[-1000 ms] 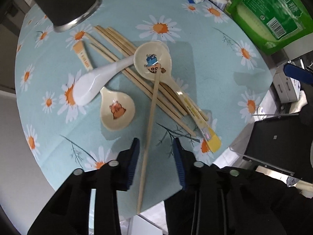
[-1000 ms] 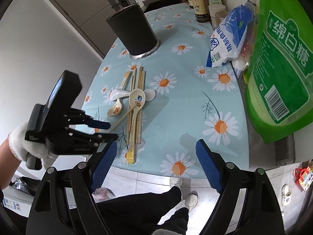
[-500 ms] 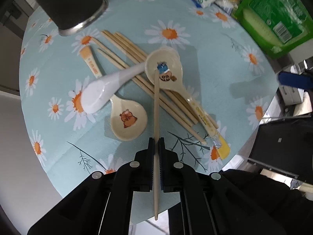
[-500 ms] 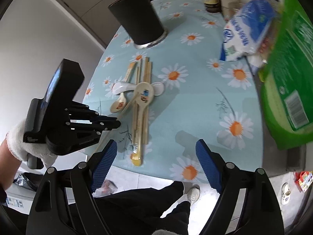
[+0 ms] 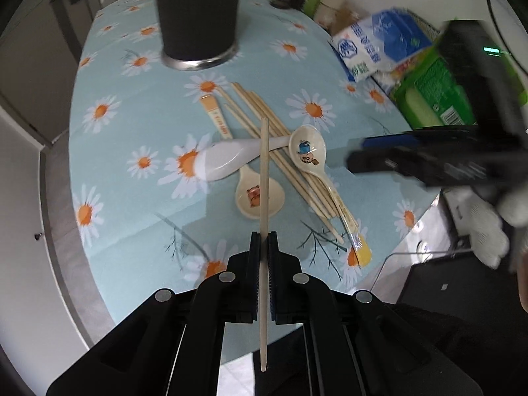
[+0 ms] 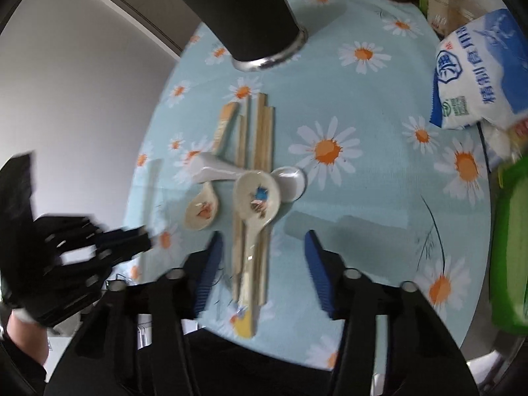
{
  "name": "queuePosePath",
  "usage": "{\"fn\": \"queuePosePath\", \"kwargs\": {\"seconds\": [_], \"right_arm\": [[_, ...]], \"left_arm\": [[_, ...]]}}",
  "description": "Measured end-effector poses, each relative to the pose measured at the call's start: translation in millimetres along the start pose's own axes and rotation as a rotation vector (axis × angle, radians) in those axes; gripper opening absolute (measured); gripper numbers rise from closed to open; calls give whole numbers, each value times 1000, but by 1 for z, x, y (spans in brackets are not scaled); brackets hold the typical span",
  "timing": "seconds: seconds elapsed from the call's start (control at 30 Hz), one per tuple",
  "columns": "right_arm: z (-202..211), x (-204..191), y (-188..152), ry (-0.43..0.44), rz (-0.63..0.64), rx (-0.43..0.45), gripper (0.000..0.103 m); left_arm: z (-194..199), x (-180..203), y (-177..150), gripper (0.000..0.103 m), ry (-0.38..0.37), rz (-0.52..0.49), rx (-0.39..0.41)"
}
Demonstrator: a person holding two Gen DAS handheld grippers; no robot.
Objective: Organize utensils
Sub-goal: 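Grasp a single wooden chopstick with the left tool while the right tool grasps the small white cartoon spoon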
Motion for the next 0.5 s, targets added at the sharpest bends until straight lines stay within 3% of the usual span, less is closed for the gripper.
{"fn": "queuePosePath", "kwargs": {"seconds": [0.1,0.37,0.5], "right_arm": [[-16,5,11,13,-31,-44,35],[-40,12,24,28,-67,-91,32],[-45,11,25,31,-79,-89,20]], "left_arm": [[9,-5,-8,4,2,33,30],[4,-30,-22,4,-44,91,56],[-3,-39,-19,4,-68,94,53]]}}
Point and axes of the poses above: each gripper's, at about its wrist camera, not at the fingertips, and z roughly against the way its jaws point, x to its right, y to its top, the point moved 3 cm from there along -z, roughly the way its jaws point, and after that the axes turned 1 degree about -x, right-handed, at the moved point
